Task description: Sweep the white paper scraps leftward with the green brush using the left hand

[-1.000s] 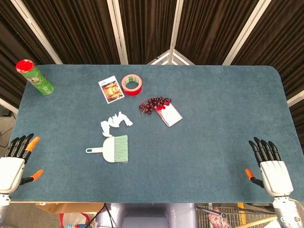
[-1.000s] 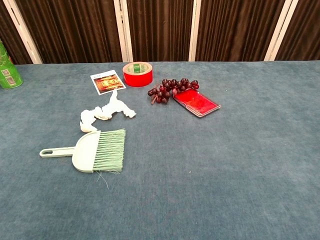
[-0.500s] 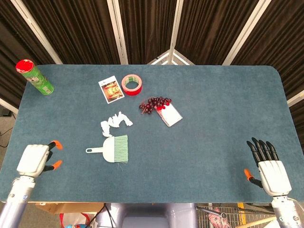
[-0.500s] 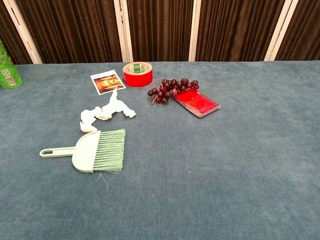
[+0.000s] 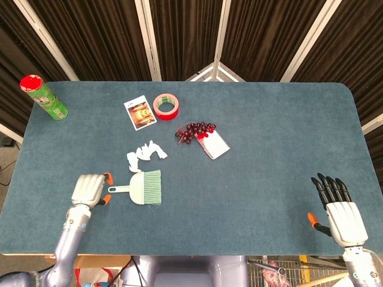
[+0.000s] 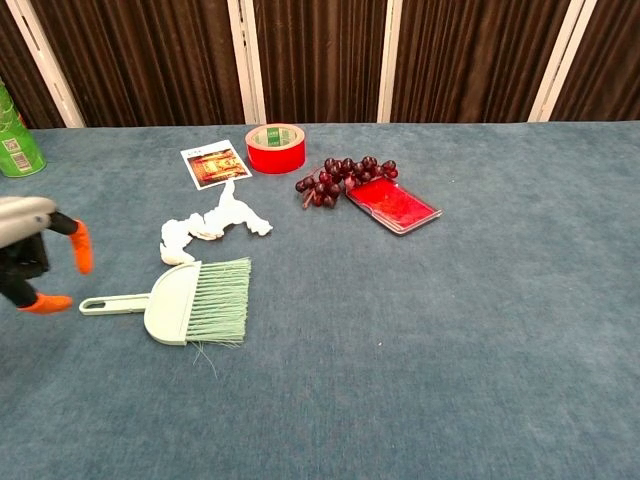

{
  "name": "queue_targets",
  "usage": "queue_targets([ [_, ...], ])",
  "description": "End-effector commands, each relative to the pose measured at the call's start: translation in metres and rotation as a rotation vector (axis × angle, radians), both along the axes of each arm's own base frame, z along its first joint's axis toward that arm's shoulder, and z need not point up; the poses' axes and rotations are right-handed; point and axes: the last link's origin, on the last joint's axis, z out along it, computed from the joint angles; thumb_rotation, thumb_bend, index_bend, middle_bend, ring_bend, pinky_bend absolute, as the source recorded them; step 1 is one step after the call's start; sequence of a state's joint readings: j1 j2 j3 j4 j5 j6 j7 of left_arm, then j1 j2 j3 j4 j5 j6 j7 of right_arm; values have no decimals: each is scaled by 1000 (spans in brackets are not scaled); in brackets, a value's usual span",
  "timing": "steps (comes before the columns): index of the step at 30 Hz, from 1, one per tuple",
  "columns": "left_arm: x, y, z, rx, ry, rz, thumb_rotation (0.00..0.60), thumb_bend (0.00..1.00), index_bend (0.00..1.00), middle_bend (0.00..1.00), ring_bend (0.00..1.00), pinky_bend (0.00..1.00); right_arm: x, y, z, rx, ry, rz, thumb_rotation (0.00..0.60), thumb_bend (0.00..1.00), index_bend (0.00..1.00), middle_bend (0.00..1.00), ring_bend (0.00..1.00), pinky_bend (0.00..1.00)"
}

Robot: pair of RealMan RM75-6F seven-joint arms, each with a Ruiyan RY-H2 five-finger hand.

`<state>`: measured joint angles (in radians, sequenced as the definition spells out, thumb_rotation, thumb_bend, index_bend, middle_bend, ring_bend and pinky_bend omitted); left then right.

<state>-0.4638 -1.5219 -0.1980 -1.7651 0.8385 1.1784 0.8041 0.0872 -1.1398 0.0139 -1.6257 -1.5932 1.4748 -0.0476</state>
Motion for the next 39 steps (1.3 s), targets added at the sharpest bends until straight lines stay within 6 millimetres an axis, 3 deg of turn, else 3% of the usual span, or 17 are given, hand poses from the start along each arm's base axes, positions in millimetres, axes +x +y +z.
queue_targets([
  [1, 5, 6, -7, -3, 8, 4, 600, 423, 425, 1000, 1000, 1000, 0, 0, 0, 0, -2, -1, 600, 322, 0, 0, 0, 2],
  [10, 12, 12, -25, -25, 20, 15, 600, 430, 421, 1000, 1000, 1000, 0, 0, 0, 0, -10, -3, 600, 322, 0, 0, 0, 1],
  [29, 3, 11, -44, -66, 40, 62, 600, 473, 438, 1000, 1000, 1000, 0, 0, 0, -1, -25, -17, 600, 322, 0, 0, 0, 1],
  [31, 2, 10, -46, -70, 44, 65, 600, 510, 475, 1000, 1000, 1000, 0, 1, 0, -1, -26, -16, 600, 322, 0, 0, 0, 1],
  [35, 3, 8, -44, -58, 32, 64, 600, 640, 645, 1000, 1000, 1000, 1, 1, 0, -1, -22, -13, 600, 322, 0, 0, 0, 1],
  [39, 11, 10, -31, -17, -8, 28, 600, 710, 727, 1000, 1000, 1000, 1, 1, 0, -3, -23, -14, 600, 322, 0, 0, 0, 1],
])
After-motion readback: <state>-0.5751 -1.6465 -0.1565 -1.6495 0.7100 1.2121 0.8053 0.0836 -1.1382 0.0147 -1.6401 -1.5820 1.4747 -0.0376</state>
